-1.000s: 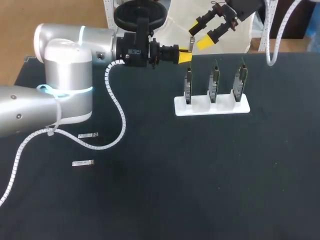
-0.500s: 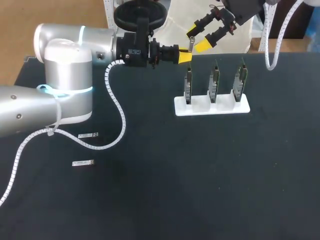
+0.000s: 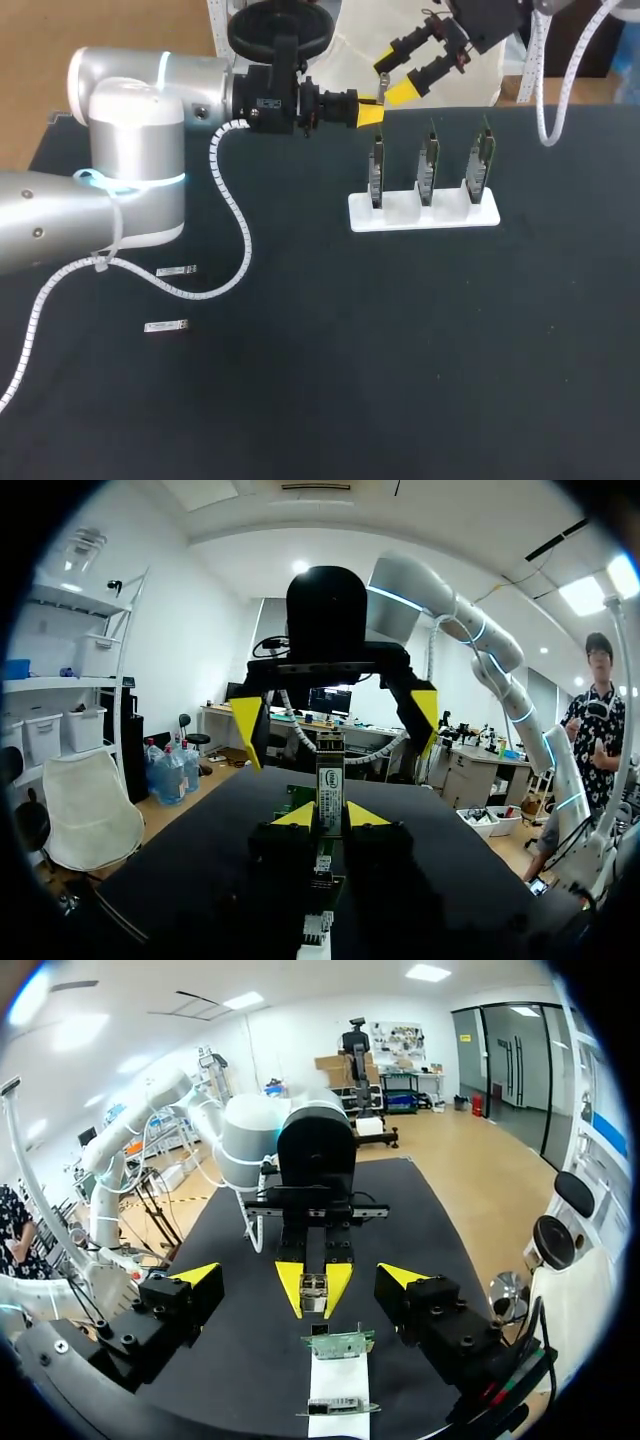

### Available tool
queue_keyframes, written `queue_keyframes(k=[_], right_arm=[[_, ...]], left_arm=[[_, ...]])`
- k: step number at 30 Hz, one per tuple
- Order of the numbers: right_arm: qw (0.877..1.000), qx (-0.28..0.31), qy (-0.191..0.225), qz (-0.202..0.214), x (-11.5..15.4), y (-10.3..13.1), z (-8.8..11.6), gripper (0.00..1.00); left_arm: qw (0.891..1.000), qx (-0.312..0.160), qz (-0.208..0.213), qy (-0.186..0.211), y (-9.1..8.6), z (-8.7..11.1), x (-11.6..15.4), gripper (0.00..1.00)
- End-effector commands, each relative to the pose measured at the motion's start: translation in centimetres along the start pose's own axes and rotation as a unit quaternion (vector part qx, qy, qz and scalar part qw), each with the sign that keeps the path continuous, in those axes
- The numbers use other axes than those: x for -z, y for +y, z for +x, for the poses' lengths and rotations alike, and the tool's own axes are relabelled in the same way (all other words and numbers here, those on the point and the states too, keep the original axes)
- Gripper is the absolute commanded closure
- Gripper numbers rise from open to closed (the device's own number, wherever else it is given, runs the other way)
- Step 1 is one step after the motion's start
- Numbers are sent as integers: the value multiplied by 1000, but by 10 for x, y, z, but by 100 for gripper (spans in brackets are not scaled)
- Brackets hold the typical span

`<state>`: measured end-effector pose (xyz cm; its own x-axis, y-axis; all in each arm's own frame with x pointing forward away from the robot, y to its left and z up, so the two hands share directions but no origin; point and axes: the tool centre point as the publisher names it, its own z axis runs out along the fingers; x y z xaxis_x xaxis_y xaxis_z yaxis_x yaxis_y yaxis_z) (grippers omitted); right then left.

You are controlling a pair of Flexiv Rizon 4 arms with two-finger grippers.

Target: Pick up the optical module with the left hand, and insert it into the network port with the right hand.

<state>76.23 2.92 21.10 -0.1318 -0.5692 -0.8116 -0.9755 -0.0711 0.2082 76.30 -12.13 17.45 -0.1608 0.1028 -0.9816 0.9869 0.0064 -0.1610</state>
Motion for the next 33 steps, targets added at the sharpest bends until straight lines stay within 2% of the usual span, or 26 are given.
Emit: queue_keyframes(k=[1,5,6,7,8,31,32,33], right_arm=[[999,0,0,49,-1,6,2,0],[999,0,0,49,-1,6,2,0],[999,0,0,49,-1,6,2,11],[999,0,0,49,-1,6,2,60],[999,-1,-1,49,-1,6,2,100],[999,4,5,46,-4,8,3,100],[999,4,5,46,-4,8,3,100],[999,4,4,46,-4,8,3,100]], left_arm=[[1000,-1,-2,0,-1,0,0,100],[1000,-1,-2,0,-1,0,0,100],[1000,-1,-2,0,-1,0,0,100],[1000,-1,-2,0,-1,0,0,100],[1000,-1,-2,0,-1,0,0,100],[1000,-1,-2,0,-1,0,0,100],[1000,-1,-2,0,-1,0,0,54],[1000,-1,-2,0,-1,0,0,0]])
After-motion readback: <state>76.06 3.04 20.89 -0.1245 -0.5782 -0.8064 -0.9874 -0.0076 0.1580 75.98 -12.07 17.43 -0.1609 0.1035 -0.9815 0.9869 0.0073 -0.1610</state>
